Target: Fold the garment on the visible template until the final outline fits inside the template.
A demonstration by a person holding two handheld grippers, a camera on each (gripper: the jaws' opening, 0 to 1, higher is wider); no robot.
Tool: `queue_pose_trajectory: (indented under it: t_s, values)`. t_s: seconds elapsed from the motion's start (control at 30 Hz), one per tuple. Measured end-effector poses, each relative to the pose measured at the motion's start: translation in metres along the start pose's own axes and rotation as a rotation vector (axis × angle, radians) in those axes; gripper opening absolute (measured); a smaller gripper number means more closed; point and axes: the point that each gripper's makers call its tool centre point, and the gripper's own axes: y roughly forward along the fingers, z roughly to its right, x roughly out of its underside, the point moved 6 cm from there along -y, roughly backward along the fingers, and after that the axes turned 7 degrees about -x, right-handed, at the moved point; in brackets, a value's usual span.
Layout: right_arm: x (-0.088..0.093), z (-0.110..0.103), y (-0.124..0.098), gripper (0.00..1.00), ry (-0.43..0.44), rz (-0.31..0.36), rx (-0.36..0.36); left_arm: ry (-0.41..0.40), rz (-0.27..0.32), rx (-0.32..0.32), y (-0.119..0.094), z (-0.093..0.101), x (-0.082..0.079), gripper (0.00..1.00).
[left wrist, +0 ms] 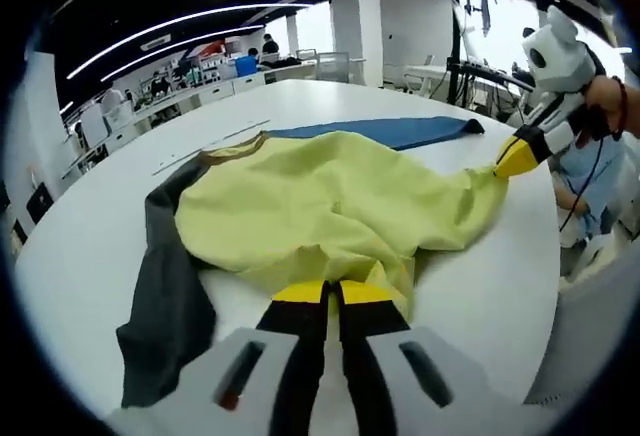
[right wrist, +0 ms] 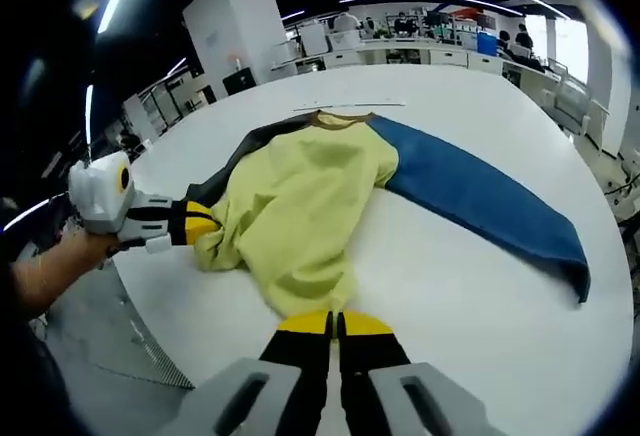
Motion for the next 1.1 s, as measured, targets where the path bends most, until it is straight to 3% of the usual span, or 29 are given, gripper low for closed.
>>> queue_pose_trajectory:
  t_s: [0.37,0.7,0.87,1.0,1.1]
  values:
    - [-0.01,0.014,-0.021,0.0,0.029,0.084,0.044,-0.087,-0.039,-0.092,-0.046,-0.03,0.007,0.0]
    - [-0.016,0.019,-0.042,0.0,0.052,0.162,0.057,-0.065,-0.083,-0.125,-0.089,-0.026,0.022,0.0]
    - [-0.014,0.019,-0.047,0.0,0.061,0.173,0.06,-0.118,-0.133,-0.133,-0.108,-0.031,0.024,0.0]
    - [-0.009,0.017,-0.051,0.0,0.068,0.169,0.062,-0.138,-0.134,-0.146,-0.124,-0.036,0.025,0.0]
    - [-0.005,0.015,-0.056,0.0,0.073,0.17,0.061,-0.098,-0.193,-0.185,-0.133,-0.042,0.033,0.0]
